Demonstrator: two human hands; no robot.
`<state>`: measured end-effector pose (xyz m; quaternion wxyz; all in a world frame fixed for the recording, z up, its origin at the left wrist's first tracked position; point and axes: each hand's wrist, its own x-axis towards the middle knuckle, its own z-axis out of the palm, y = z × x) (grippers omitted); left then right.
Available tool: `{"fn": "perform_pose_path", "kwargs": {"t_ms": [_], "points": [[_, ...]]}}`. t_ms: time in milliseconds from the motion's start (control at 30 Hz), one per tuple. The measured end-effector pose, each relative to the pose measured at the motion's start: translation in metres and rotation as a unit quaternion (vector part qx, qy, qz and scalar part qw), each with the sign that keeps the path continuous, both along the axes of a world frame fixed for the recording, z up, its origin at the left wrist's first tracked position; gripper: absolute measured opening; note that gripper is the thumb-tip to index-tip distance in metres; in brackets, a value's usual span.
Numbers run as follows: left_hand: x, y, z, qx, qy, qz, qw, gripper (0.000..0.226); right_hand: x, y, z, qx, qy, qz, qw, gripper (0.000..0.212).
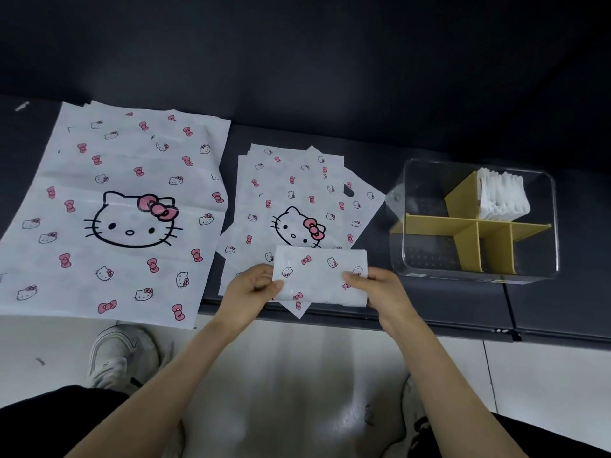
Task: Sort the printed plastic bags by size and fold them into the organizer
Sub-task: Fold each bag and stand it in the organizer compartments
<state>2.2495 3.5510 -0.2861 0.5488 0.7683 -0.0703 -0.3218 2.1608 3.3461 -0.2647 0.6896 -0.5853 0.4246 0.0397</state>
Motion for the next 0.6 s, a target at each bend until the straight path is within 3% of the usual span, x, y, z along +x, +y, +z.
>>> {"fn": "perform_pose_path", "kwargs": {"t_ms": [67, 167, 267, 367, 500, 600], "points": [[-0.001, -0.006, 0.001, 0.019, -0.026, 0.018, 0.999, 0.011, 0.006, 0.005, -0.009, -0.067, 0.041, -0.012, 0.997, 0.011], [-0.008, -0.017, -0.003, 0.107, -0.167, 0.034, 0.980, 0.015, 0.011, 0.009, -0.020, -0.137, 0.066, -0.029, 0.988, 0.013], [-0.013, -0.022, -0.007, 0.189, -0.264, 0.036, 0.945, 0.030, 0.009, 0.011, -0.024, -0.177, 0.072, -0.014, 0.981, 0.013], [-0.015, -0.019, -0.017, 0.229, -0.379, -0.017, 0.897, 0.030, 0.010, 0.010, -0.025, -0.199, 0.078, 0.003, 0.977, 0.016], [-0.015, -0.013, -0.023, 0.291, -0.411, -0.053, 0.862, 0.035, 0.010, 0.009, -0.027, -0.205, 0.080, 0.010, 0.976, 0.016], [-0.011, -0.011, -0.027, 0.314, -0.512, -0.091, 0.794, 0.039, 0.010, 0.009, -0.027, -0.203, 0.079, 0.015, 0.976, 0.018]]}}
